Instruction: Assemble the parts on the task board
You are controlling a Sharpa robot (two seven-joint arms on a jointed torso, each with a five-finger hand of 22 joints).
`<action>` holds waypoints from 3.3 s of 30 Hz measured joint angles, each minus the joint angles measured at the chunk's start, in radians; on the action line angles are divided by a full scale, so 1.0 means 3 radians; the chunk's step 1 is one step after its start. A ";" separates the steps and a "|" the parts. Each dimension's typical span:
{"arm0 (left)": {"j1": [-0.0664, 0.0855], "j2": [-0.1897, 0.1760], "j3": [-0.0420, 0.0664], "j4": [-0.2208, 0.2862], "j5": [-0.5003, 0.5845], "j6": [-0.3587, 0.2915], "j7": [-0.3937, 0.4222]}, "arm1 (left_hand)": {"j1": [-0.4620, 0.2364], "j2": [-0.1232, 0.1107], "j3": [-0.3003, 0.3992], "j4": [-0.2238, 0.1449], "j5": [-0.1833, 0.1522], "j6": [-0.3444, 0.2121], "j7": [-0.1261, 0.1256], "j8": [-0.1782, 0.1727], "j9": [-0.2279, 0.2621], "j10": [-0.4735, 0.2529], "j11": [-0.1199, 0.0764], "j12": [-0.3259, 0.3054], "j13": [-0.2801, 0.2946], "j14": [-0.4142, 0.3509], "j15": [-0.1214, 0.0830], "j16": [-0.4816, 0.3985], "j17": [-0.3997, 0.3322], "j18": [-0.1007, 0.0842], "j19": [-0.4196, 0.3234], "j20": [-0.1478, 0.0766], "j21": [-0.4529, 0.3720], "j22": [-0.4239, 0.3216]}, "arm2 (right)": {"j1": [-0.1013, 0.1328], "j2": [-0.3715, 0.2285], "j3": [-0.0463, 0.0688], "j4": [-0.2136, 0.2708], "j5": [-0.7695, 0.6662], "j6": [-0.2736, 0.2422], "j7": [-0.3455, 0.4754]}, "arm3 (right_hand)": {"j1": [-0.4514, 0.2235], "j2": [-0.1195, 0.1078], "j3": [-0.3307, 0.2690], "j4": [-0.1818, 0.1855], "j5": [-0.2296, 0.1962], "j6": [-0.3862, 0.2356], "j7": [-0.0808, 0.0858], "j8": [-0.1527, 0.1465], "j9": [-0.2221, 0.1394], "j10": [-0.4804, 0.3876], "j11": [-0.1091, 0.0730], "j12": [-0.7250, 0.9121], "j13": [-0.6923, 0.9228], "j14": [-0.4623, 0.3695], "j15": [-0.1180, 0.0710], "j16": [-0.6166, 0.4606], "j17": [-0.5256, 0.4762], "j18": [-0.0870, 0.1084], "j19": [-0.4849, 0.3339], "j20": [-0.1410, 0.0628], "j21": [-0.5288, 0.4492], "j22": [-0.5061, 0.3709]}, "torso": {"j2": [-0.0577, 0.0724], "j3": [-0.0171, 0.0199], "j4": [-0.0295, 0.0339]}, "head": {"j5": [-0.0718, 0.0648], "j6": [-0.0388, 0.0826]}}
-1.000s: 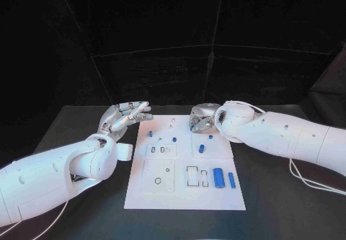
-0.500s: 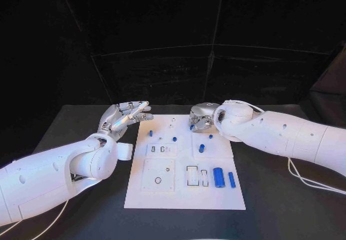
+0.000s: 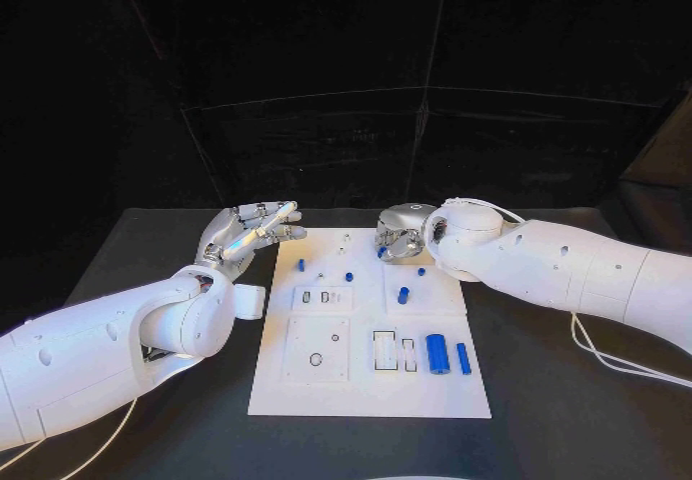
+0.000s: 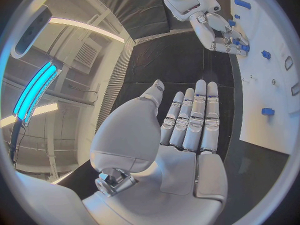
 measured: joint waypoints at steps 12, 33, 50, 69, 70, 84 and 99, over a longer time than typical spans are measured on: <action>0.0000 -0.0011 0.0000 0.0002 0.0000 0.0004 -0.0004 | 0.0000 0.0000 0.0000 -0.0019 0.0000 0.0000 0.0000 -0.0013 0.0000 0.0000 0.0000 -0.0013 0.0000 0.0000 0.0000 0.0000 0.0000 0.0000 0.0000 0.0000 0.0000 0.0000 | -0.0016 -0.0086 -0.0006 0.0185 0.0070 -0.0419 0.0047 | -0.0031 -0.0057 0.0126 0.0019 0.0012 0.0011 0.0009 -0.0001 0.0004 0.0030 -0.0006 0.0005 0.0005 0.0000 0.0000 0.0125 0.0133 -0.0053 0.0066 0.0005 0.0096 0.0150 | 0.0000 -0.0004 0.0004 | 0.0018 0.0025; 0.0001 0.0006 0.0000 -0.0009 0.0007 0.0017 -0.0006 | 0.0000 0.0000 0.0000 -0.0019 0.0000 0.0000 0.0000 -0.0013 0.0001 0.0000 0.0000 -0.0013 0.0000 0.0000 0.0000 -0.0012 -0.0001 0.0000 0.0000 0.0000 0.0000 -0.0002 | -0.0015 0.0295 -0.0004 -0.0185 0.0182 -0.0797 0.0090 | -0.0061 -0.0087 0.0155 0.0044 0.0014 0.0010 0.0010 -0.0001 0.0003 0.0010 0.0014 -0.0005 0.0002 0.0000 0.0000 0.0138 0.0125 -0.0052 0.0066 0.0005 0.0096 0.0162 | 0.0005 -0.0006 0.0010 | 0.0052 0.0048; 0.0001 0.0018 0.0000 -0.0013 0.0008 0.0025 -0.0008 | 0.0000 0.0000 0.0000 -0.0018 0.0000 0.0000 0.0000 -0.0013 0.0001 0.0000 0.0000 -0.0013 0.0000 0.0000 0.0000 -0.0012 0.0000 0.0000 0.0000 0.0000 0.0000 -0.0002 | -0.0014 0.0562 -0.0004 -0.0532 0.0181 -0.0791 0.0070 | -0.0079 -0.0105 0.0191 0.0062 -0.0001 -0.0003 0.0022 -0.0001 0.0001 0.0010 0.0014 -0.0005 0.0002 0.0000 0.0000 0.0176 0.0147 -0.0052 0.0077 0.0017 0.0111 0.0179 | 0.0008 -0.0007 0.0010 | 0.0085 0.0041; 0.0005 0.0030 0.0000 -0.0015 0.0009 0.0032 -0.0011 | 0.0000 0.0000 0.0000 -0.0018 0.0000 0.0000 0.0000 -0.0013 0.0001 0.0000 0.0000 -0.0013 0.0000 0.0000 0.0000 -0.0012 0.0002 0.0000 0.0000 0.0000 0.0000 -0.0005 | -0.0014 0.0692 -0.0005 -0.0686 0.0179 -0.0639 0.0063 | -0.0097 -0.0122 0.0228 0.0073 -0.0036 -0.0003 0.0022 -0.0001 -0.0001 -0.0002 0.0025 -0.0005 0.0002 0.0000 0.0000 0.0176 0.0146 -0.0052 0.0077 0.0017 0.0123 0.0178 | 0.0008 -0.0011 0.0004 | 0.0101 0.0020; 0.0005 0.0030 0.0000 -0.0015 0.0009 0.0032 -0.0011 | 0.0000 0.0000 0.0000 -0.0018 0.0000 0.0000 0.0000 -0.0013 0.0001 0.0000 0.0000 -0.0013 0.0000 0.0000 0.0000 -0.0012 0.0001 0.0000 0.0000 0.0000 0.0000 -0.0005 | -0.0013 0.0696 -0.0004 -0.0691 0.0178 -0.0634 0.0063 | -0.0097 -0.0122 0.0228 0.0073 -0.0036 -0.0003 0.0022 -0.0001 -0.0001 -0.0002 0.0025 -0.0005 0.0002 0.0000 0.0000 0.0176 0.0146 -0.0052 0.0077 0.0017 0.0124 0.0178 | 0.0008 -0.0011 0.0004 | 0.0101 0.0020; 0.0005 0.0045 0.0000 -0.0022 0.0009 0.0038 -0.0016 | 0.0000 0.0000 0.0000 -0.0018 0.0000 0.0000 0.0000 -0.0013 0.0001 0.0000 0.0000 -0.0013 0.0000 0.0000 0.0000 -0.0012 0.0001 0.0000 0.0000 0.0000 0.0000 -0.0005 | -0.0013 0.0799 -0.0005 -0.0801 0.0160 -0.0606 0.0039 | -0.0152 -0.0178 0.0279 0.0105 -0.0056 -0.0094 0.0051 -0.0014 -0.0001 -0.0086 0.0048 -0.0033 -0.0005 0.0011 0.0013 0.0189 0.0139 -0.0051 0.0065 0.0030 0.0123 0.0180 | 0.0006 -0.0012 0.0004 | 0.0099 0.0024; 0.0006 0.0043 0.0000 -0.0002 0.0026 0.0048 -0.0028 | 0.0000 0.0000 -0.0009 -0.0028 0.0000 0.0000 0.0000 -0.0013 0.0001 0.0000 0.0000 -0.0024 0.0000 0.0000 0.0000 -0.0012 0.0001 0.0000 0.0000 0.0000 0.0000 -0.0008 | -0.0014 0.0768 -0.0005 -0.0733 0.0137 -0.0616 0.0013 | -0.0165 -0.0378 0.0246 0.0221 -0.0144 -0.0473 0.0112 -0.0013 -0.0007 -0.0629 0.0149 -0.0037 -0.0012 -0.0066 0.0114 0.0115 -0.0088 -0.0051 -0.0150 0.0124 -0.0007 -0.0108 | 0.0007 -0.0014 0.0002 | 0.0106 0.0016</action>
